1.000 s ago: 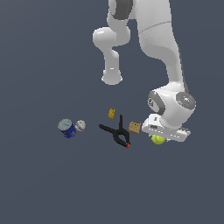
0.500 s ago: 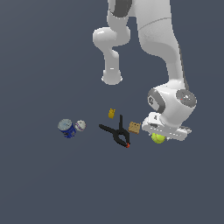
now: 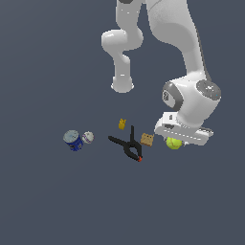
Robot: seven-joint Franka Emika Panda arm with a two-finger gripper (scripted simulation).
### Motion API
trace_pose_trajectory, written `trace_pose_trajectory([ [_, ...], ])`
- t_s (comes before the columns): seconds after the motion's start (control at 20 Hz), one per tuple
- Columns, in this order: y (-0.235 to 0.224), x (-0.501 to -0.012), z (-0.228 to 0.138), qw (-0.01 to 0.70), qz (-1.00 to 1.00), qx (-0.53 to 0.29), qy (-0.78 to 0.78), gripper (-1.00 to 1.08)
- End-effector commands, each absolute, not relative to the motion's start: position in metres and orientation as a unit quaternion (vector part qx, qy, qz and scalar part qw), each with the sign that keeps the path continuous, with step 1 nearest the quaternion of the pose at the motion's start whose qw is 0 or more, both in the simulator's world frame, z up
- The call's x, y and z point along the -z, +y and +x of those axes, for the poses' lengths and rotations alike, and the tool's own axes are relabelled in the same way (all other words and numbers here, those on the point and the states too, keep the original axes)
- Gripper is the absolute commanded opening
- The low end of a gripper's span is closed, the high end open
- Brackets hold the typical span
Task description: Pick up a designated object from a clutter of objects.
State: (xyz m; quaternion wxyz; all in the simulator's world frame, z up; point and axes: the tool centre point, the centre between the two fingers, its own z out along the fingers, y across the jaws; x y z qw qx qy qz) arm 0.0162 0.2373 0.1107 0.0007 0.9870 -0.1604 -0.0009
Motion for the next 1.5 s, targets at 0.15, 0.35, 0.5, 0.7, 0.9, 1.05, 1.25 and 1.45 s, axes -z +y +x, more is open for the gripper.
trace_pose_trajectory([
  [0.15,0.226,-0.166,0.008,0.000,0.987,0.000,-0.160,-1.00],
  [0.35,0.217,-0.212,0.000,0.000,0.987,0.000,-0.160,-1.00],
  [0.5,0.210,-0.249,-0.006,0.000,0.987,0.000,-0.160,-1.00],
  [0.7,0.201,-0.296,-0.013,-0.001,0.987,0.000,-0.160,-1.00],
  [0.9,0.193,-0.340,-0.019,-0.001,0.987,0.000,-0.160,-1.00],
  [1.05,0.187,-0.369,-0.023,-0.001,0.987,0.000,-0.160,-1.00],
  [1.25,0.181,-0.400,-0.026,-0.001,0.987,0.000,-0.160,-1.00],
  [1.45,0.177,-0.421,-0.028,0.000,0.987,0.000,-0.161,-1.00],
])
